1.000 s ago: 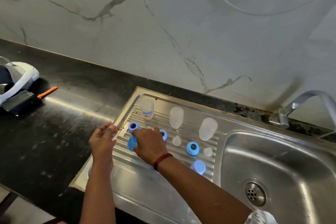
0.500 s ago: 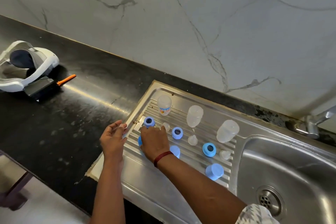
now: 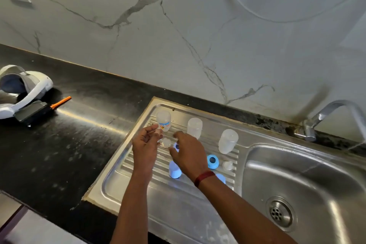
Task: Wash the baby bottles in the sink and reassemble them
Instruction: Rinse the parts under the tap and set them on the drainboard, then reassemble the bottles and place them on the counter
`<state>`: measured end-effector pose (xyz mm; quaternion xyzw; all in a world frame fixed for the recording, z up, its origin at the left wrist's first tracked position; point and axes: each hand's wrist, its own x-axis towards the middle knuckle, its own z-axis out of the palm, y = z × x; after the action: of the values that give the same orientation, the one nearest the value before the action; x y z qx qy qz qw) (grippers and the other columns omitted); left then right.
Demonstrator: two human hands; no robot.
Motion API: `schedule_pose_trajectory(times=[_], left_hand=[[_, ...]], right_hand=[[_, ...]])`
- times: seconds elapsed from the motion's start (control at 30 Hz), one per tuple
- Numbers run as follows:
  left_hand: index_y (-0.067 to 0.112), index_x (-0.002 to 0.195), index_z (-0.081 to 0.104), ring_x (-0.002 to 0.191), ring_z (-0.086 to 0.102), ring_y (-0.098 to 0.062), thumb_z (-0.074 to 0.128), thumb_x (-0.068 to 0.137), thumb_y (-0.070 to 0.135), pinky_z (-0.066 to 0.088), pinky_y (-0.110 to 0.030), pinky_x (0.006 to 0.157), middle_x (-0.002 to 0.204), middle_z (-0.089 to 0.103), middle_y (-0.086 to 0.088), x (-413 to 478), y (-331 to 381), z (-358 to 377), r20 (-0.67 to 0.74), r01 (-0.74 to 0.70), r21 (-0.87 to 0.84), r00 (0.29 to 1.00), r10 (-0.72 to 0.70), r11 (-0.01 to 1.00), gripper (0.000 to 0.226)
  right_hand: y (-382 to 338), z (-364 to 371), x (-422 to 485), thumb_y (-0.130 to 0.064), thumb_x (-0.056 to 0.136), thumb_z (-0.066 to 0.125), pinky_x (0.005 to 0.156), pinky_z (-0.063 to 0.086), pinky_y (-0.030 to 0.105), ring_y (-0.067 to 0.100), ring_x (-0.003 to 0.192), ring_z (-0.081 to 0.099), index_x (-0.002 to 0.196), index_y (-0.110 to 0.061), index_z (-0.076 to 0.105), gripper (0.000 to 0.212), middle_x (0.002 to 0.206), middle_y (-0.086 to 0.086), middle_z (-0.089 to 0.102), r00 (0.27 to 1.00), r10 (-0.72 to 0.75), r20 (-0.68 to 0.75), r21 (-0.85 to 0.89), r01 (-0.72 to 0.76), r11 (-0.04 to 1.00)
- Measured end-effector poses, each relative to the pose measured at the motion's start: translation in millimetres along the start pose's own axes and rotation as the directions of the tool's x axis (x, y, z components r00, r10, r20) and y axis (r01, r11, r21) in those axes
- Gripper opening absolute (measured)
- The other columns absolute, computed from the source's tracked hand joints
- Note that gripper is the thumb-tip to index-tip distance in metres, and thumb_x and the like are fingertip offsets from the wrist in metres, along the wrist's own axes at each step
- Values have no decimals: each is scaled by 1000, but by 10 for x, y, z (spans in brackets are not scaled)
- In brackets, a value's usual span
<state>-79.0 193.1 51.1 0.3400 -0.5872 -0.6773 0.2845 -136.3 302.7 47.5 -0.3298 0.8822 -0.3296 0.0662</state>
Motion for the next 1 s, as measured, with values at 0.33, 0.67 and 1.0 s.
schedule_pose_trajectory(times=[0.33,0.67,1.0], left_hand=[[24,99,70,96,70,-26,64,92,4,54,-35,82,98,75,-9,-703,-87,1011,275,-34,43,961,21,998,22],[23,94,71,92,70,-15,65,91,2,54,-36,84,94,75,2,-1553,-355,2143,463,-49,119,886,-12,992,22],[21,99,70,91,69,-19,64,91,6,52,-34,81,94,73,-2,-2064,-785,2928,509,82,247,837,-202,966,18]], right_hand=[[870,-715,-702,-29,90,65,81,51,30,20,98,66,119,-17,64,31,107,4,71,953,243,-181,47,-239,970],[1808,-1414,-1510,-24,87,67,73,47,25,21,92,68,117,-14,65,31,101,5,73,896,369,-248,62,-365,929],[2689,-1910,-1925,-26,88,67,72,46,19,14,87,68,111,-17,68,24,94,0,74,862,476,-173,68,-472,879]])
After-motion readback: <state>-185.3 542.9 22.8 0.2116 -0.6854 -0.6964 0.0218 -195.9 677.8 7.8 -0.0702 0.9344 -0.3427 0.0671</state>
